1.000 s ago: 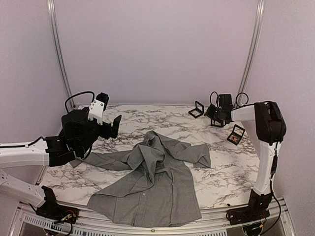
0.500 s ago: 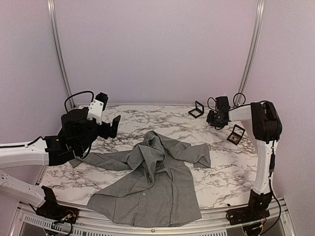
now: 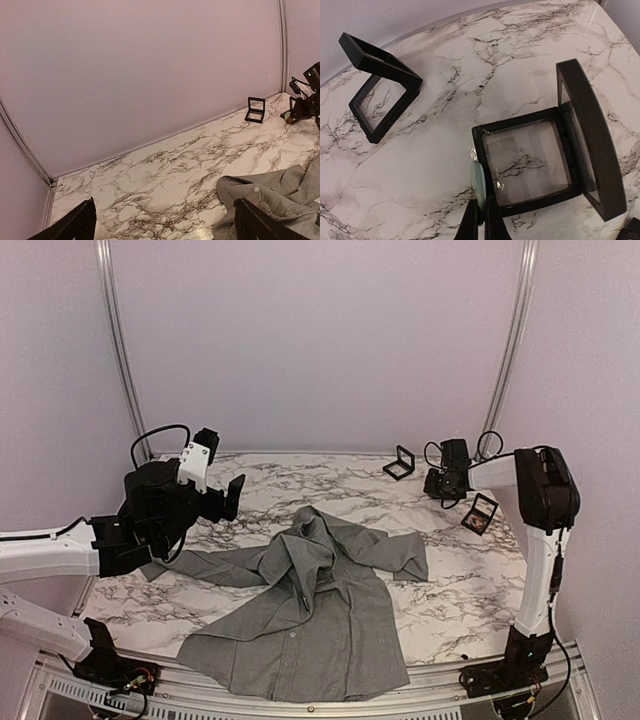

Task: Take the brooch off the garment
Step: Adjust the brooch box at the corner of the board.

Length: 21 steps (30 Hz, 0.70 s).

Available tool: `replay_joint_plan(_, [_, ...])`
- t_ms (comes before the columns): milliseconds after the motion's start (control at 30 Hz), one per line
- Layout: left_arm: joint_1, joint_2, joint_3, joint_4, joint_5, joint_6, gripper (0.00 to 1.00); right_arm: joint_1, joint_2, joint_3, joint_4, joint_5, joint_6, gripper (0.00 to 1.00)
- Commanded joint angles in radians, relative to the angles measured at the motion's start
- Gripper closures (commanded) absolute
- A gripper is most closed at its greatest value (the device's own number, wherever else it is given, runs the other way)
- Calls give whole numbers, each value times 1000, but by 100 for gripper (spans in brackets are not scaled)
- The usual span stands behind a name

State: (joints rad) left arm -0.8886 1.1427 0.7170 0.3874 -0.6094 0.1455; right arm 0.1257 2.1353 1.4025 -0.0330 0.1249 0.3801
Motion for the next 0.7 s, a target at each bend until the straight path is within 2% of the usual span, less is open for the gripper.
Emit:
replay_joint_plan(0, [7, 9, 24, -15, 9, -6, 1, -13, -50, -49, -57, 32, -9, 100])
replay_joint_plan(467, [11, 2, 12, -16, 11, -9, 1, -95, -130, -103, -91, -4, -3, 100])
replay_joint_plan(667, [11, 0, 12, -16, 17, -10, 1, -100, -148, -97, -88, -76, 27, 100])
